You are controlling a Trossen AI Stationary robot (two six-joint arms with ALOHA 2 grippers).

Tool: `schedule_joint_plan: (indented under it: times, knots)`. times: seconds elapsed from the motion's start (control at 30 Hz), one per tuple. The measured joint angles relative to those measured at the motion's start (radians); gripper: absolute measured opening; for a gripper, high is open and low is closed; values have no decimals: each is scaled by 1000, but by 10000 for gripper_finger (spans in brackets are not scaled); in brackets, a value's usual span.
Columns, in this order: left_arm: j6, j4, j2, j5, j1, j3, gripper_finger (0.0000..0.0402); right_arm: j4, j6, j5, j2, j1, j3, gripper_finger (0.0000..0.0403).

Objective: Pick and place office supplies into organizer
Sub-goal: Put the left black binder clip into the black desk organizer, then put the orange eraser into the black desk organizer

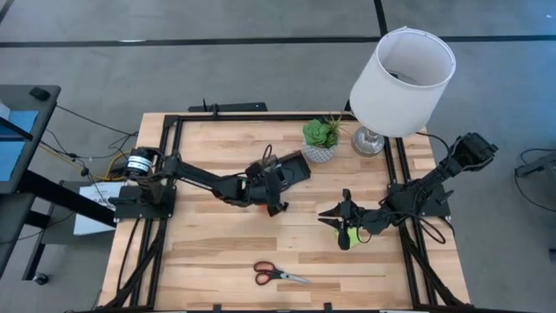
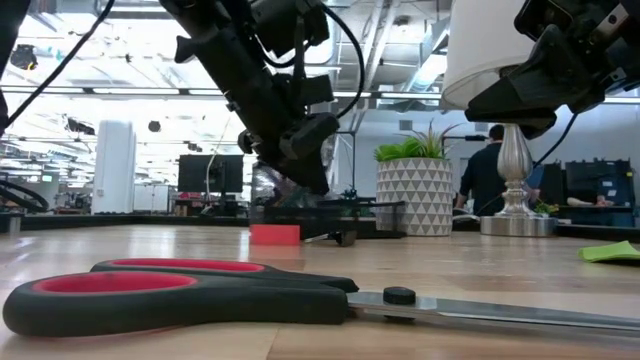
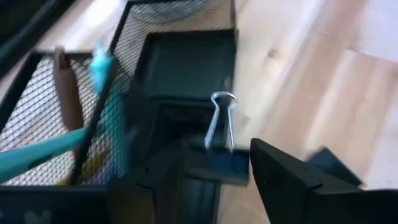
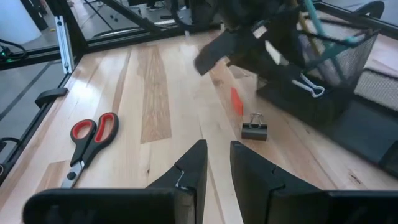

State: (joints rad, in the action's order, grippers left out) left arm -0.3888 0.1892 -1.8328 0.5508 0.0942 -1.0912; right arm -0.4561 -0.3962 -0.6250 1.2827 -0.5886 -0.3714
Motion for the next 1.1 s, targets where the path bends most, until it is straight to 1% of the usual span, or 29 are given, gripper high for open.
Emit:
schedule_joint_plan:
  times: [0.2,0.43,0.77,0.93,1.1]
  knots:
    - [-2,8,0,12,0,0,200,0,-15,0,0,0,0,65]
    - [-20,9,0,52,-1,0,205,0,-15,0,0,0,0,65]
    - [86,-2,3,-11,10,-8,206,1,-15,0,0,0,0,65]
    - [185,18,7,-73,10,-103,206,8,-14,0,0,0,0,65]
    - [255,141,7,-103,10,-247,206,8,-14,1,0,0,0,65]
